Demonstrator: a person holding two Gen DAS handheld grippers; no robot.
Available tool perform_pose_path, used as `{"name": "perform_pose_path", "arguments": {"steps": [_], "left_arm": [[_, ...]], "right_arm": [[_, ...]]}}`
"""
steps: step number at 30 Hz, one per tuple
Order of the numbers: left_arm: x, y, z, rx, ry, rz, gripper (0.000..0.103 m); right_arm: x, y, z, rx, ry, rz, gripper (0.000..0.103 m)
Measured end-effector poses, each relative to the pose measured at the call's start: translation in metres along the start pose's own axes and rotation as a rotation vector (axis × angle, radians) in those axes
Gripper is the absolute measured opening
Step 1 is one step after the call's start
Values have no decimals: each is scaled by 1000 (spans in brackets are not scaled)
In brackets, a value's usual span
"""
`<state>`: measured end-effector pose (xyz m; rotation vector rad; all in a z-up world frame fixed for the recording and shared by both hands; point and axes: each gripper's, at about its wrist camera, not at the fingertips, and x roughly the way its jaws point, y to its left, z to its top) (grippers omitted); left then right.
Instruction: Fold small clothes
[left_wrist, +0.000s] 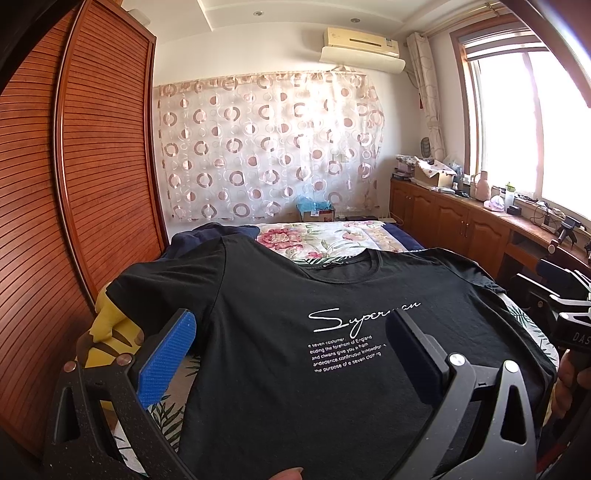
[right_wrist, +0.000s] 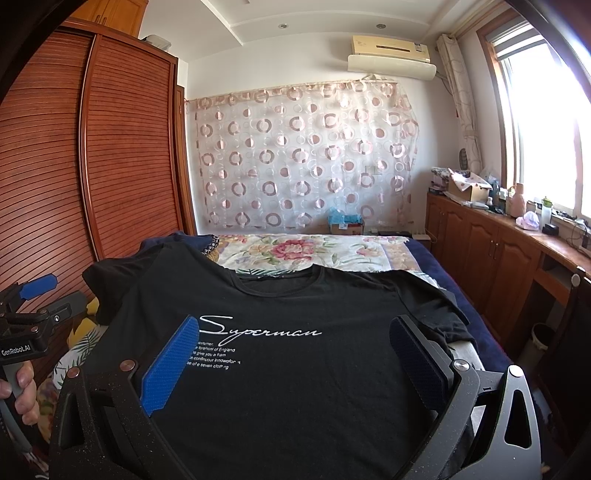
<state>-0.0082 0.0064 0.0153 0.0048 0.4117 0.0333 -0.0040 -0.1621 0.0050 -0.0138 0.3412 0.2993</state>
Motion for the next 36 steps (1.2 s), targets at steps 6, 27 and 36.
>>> {"name": "perform_pose_path", "arguments": {"steps": [6,27,36], "left_arm": [[-1,0,1,1,0,0,103],[18,8,-6,1,57,0,103],[38,29,-18,2,111,-25,103]], "right_arm": [[0,0,0,1,0,0,103],[9,2,-3,-2,24,4,103],[26,3,2,-15,65,8,103]]}}
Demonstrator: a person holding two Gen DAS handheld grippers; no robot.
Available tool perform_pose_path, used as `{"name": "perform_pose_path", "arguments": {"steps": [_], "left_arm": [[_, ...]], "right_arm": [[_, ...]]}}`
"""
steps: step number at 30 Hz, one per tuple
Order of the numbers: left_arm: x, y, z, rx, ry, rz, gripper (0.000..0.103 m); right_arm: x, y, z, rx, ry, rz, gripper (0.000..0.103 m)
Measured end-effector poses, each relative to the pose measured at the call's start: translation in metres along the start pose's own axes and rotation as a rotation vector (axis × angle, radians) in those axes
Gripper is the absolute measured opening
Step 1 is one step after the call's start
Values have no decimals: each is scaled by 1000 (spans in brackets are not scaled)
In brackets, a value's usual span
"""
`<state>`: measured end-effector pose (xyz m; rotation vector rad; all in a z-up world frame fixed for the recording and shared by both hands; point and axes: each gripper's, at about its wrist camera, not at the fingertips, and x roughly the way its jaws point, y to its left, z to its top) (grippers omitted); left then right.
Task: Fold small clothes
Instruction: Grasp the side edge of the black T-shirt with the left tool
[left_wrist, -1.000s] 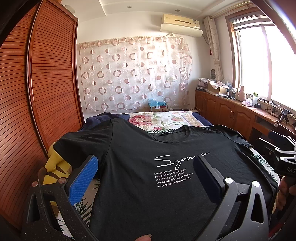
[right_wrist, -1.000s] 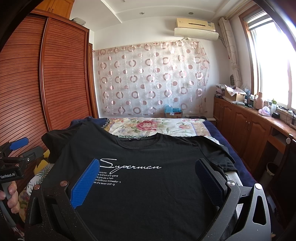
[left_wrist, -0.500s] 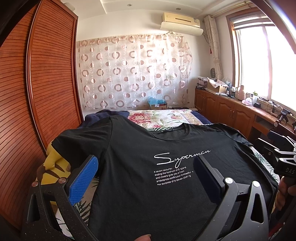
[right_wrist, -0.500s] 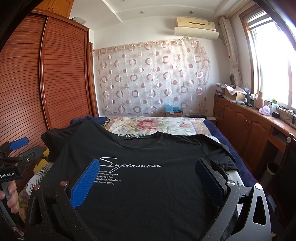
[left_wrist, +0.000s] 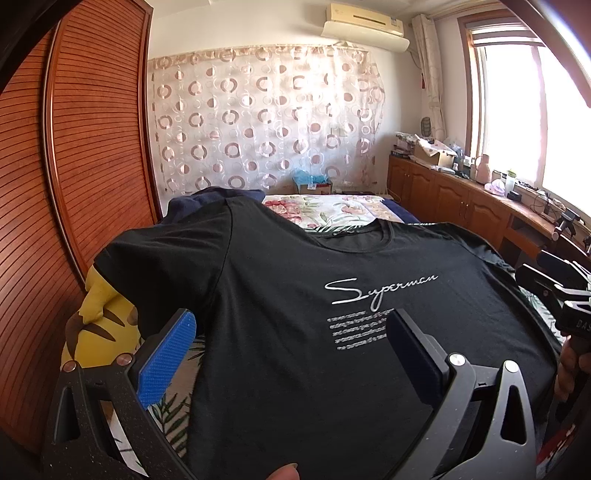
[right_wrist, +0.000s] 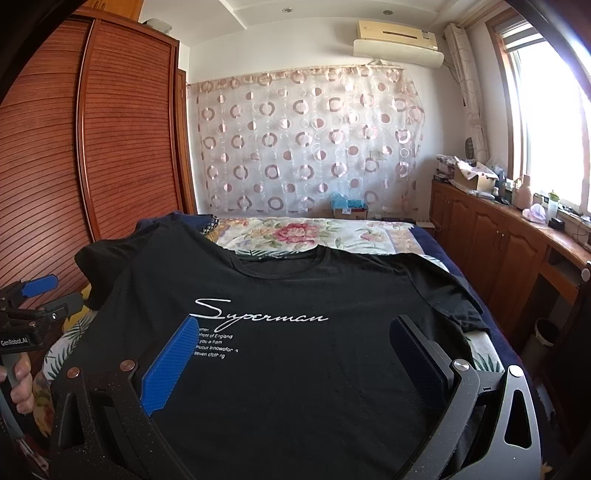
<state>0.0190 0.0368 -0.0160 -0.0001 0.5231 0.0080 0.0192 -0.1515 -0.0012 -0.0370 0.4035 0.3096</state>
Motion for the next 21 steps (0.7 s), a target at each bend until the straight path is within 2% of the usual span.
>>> {"name": "perform_pose_path", "arguments": {"steps": [12,15,17,21], "left_arm": [[19,47,-2,4,48,6,102],[25,69,0,-22,65,8,95],[28,85,2,-46,74,2,85],[34,117,11,-75,76,35,71]], "right_arm": [[26,2,10,-52,37,49,103],[32,-2,7,-54,70,92,103],[35,-4,4,-54,98,128,103],[43,-12,2,-74,157,151,103]]}}
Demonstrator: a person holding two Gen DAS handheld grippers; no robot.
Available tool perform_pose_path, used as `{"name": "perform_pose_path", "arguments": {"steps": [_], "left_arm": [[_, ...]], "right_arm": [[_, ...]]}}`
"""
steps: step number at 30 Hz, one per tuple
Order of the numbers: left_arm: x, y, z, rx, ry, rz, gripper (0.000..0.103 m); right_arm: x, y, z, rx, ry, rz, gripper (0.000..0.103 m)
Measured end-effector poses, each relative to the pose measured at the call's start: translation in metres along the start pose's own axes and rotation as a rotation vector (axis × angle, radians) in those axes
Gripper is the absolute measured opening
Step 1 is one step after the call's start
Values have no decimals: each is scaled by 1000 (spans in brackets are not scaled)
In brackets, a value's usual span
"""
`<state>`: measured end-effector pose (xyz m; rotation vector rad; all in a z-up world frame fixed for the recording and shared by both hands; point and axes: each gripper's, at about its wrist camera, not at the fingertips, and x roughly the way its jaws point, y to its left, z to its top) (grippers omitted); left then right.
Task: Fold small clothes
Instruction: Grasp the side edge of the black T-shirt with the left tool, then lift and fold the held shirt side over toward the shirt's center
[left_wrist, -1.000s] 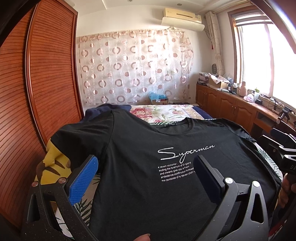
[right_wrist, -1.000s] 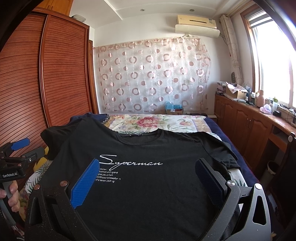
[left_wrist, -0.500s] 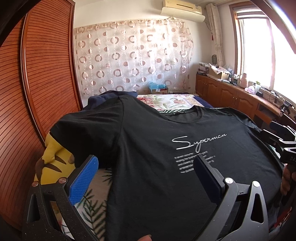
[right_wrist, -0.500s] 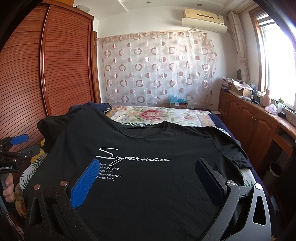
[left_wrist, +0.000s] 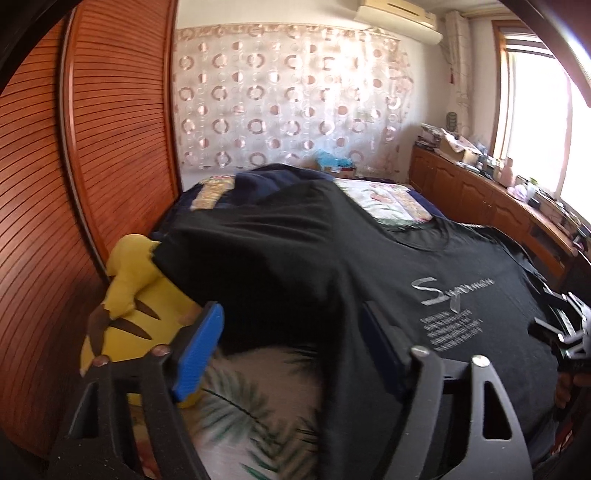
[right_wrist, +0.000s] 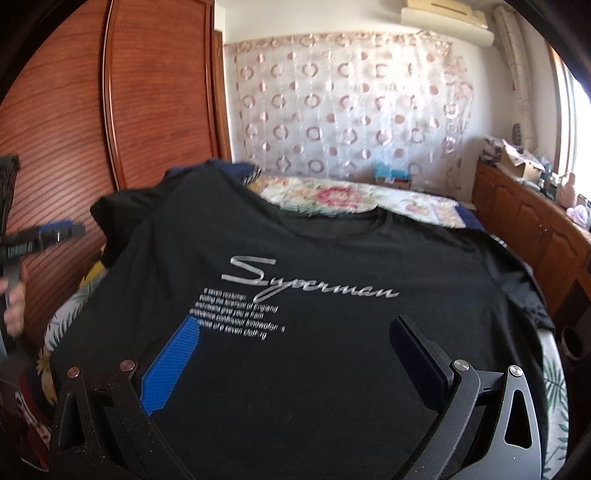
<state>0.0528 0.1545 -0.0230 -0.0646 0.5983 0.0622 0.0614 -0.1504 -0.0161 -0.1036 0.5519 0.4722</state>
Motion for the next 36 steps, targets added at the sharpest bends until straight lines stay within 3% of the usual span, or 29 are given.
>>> {"name": "perform_pose_path", "arguments": {"steps": [2,5,12,20,26,27,32,36], "left_arm": [[3,12,5,-11,3,11,60],[12,34,14,-29,13,35,54],[37,61,18,-50,46,74,52],[65,85,-2,-143,105,13,53],[71,86,1,-123,66,-7,51],[69,85,2,-118,52,-23,47],[61,85,6,-99,27,-17,3],[46,83,7,-90,-8,-13,3]], "right_arm": [[1,-7,3,-3,22,8,103],[1,-15,6,-20,47,6,103],[1,-22,8,-29,71,1,103],[2,-6,6,-71,43,-11,103],[13,1,6,-70,40,-12,103],[13,1,6,-69,40,-13,103],[14,2,5,-69,39,-14,103],[14,1,5,-65,39,-13,103]]}}
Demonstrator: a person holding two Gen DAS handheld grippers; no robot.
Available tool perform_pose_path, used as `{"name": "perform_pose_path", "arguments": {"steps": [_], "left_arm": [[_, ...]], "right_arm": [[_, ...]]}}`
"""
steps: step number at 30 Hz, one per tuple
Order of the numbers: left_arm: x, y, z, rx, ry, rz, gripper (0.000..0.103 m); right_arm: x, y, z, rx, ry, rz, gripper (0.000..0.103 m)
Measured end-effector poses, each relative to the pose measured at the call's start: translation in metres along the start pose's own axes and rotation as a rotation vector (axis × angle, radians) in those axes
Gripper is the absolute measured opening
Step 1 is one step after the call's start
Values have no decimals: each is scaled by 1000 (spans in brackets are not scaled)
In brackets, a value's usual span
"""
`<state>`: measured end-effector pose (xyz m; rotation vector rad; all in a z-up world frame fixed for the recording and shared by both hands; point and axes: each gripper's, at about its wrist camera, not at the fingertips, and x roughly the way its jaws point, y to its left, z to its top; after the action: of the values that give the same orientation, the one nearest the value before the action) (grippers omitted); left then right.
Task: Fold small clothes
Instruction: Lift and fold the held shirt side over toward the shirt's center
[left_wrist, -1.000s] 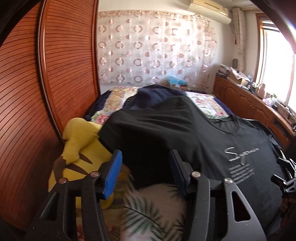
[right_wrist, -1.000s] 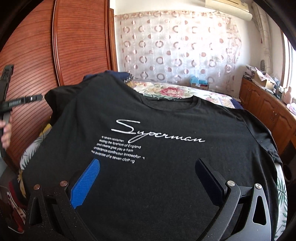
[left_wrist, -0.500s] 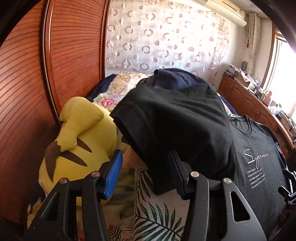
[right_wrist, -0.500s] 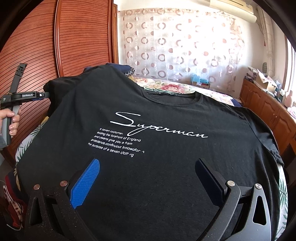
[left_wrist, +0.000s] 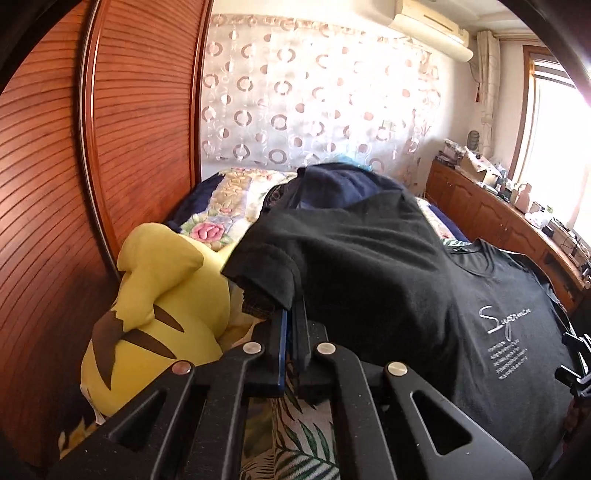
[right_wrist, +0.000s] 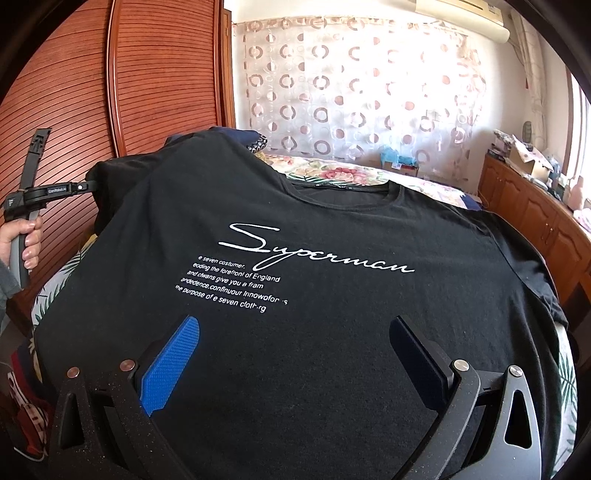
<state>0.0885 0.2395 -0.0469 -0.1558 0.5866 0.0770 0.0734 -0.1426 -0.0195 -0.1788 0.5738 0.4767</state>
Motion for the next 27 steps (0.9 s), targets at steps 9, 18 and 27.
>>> {"name": "perform_pose_path", "arguments": {"steps": [9,18,27], "left_arm": [[-49,-54,41,98,-120,-78,2],[-40,-162,84,283,-82,-211,2],[-42,-174,72,303,-28,-248,43]], "right_arm": [[2,-2,-2,12,-2,4,103],[3,-8,-3,45,-7,17,103],[7,-12,-4,80,-6,38,103]]}}
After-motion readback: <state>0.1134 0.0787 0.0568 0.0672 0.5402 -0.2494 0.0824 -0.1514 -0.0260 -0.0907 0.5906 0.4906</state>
